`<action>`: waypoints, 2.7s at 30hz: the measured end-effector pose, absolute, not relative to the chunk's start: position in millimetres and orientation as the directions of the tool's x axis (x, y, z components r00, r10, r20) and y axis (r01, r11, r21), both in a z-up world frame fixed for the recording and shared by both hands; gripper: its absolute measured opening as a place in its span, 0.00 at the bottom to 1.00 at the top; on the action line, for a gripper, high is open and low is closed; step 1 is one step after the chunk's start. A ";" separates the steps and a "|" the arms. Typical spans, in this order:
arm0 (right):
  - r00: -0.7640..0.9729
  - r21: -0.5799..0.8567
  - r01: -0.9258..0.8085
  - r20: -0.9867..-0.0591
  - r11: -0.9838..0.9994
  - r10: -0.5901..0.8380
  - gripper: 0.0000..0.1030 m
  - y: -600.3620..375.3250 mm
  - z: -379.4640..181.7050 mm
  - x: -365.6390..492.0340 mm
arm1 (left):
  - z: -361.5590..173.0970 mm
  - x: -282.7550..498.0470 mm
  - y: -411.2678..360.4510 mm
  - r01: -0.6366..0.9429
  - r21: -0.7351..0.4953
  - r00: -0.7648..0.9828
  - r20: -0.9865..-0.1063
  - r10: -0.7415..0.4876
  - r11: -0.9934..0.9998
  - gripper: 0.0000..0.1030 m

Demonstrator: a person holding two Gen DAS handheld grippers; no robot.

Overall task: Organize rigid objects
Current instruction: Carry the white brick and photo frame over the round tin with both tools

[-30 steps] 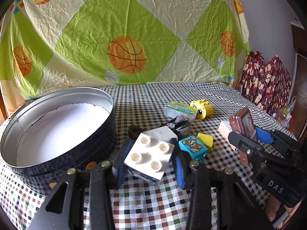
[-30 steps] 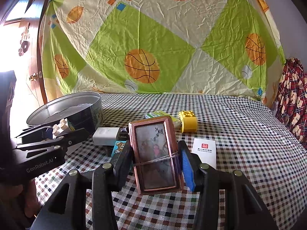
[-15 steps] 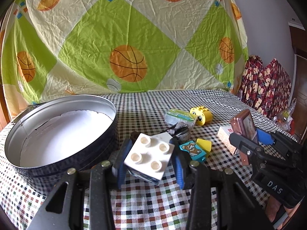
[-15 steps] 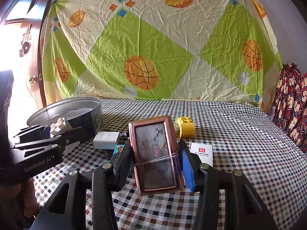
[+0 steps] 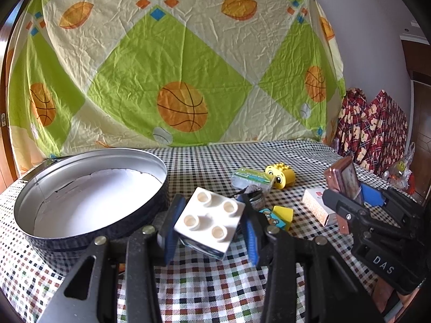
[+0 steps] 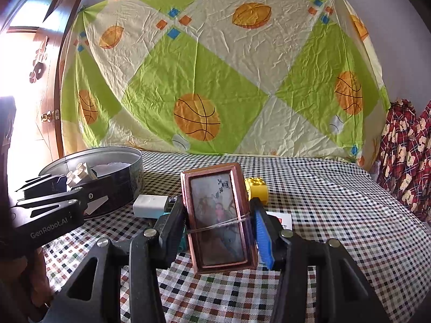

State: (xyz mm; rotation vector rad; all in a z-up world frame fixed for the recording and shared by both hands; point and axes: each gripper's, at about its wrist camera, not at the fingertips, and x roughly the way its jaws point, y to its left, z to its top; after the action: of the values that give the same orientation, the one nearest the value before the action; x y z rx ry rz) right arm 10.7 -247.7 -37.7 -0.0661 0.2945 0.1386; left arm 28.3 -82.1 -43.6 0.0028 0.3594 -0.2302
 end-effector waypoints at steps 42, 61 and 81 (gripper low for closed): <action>0.895 -0.083 -0.302 -0.367 0.950 0.253 0.49 -151.4 -42.5 20.2 | -47.7 7.1 -7.8 0.097 -0.037 0.955 -0.277 -0.103 0.995 0.39; 0.877 -0.089 -0.358 -0.373 0.930 0.302 0.49 -127.9 -42.4 19.2 | -47.8 3.4 16.6 0.041 -0.031 0.968 -0.245 -0.048 0.999 0.39; 0.862 -0.115 -0.414 -0.368 0.903 0.348 0.49 -102.0 -43.9 14.9 | -47.6 -1.1 36.3 0.000 -0.047 0.975 -0.220 -0.011 0.999 0.39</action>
State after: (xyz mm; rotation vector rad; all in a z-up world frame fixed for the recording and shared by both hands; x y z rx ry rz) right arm 14.9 -102.0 -43.9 -0.1936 0.3485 0.4018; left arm -1.1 36.3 -47.6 -0.0464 0.2224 -0.0055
